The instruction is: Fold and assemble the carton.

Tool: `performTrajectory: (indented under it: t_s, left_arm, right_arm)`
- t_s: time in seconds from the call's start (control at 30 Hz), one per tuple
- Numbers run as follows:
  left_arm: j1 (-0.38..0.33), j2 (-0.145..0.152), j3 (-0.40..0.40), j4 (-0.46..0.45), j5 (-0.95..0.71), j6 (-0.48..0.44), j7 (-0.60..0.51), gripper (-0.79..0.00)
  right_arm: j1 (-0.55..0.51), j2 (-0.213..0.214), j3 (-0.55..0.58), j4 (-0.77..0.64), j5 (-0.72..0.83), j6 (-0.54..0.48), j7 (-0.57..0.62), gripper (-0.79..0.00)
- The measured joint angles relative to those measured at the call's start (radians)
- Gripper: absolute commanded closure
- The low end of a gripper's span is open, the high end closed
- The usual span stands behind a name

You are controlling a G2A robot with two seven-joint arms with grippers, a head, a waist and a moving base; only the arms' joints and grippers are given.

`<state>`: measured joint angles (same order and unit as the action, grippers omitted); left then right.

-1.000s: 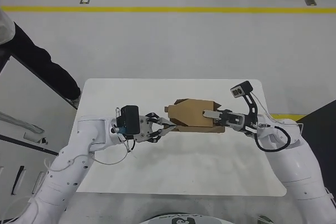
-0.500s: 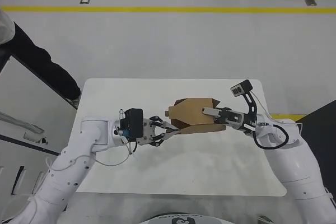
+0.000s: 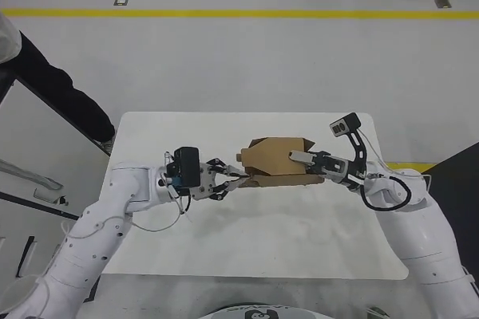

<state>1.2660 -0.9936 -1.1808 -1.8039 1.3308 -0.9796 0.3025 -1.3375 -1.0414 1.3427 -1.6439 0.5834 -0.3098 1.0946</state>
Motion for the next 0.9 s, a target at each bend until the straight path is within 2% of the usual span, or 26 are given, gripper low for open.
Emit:
performTrajectory:
  t_s: [0.2,0.9]
  left_arm:
    - [0.012,0.006,-0.024,-0.01,0.016,-0.005,-0.034,0.0]
    - [-0.009,0.0,0.049,-0.03,0.016,-0.033,-0.01,0.0]
  right_arm:
    - [-0.012,0.002,0.009,-0.016,0.006,-0.006,0.012,0.0]
    - [-0.007,0.0,-0.011,-0.015,-0.03,0.026,-0.033,0.0]
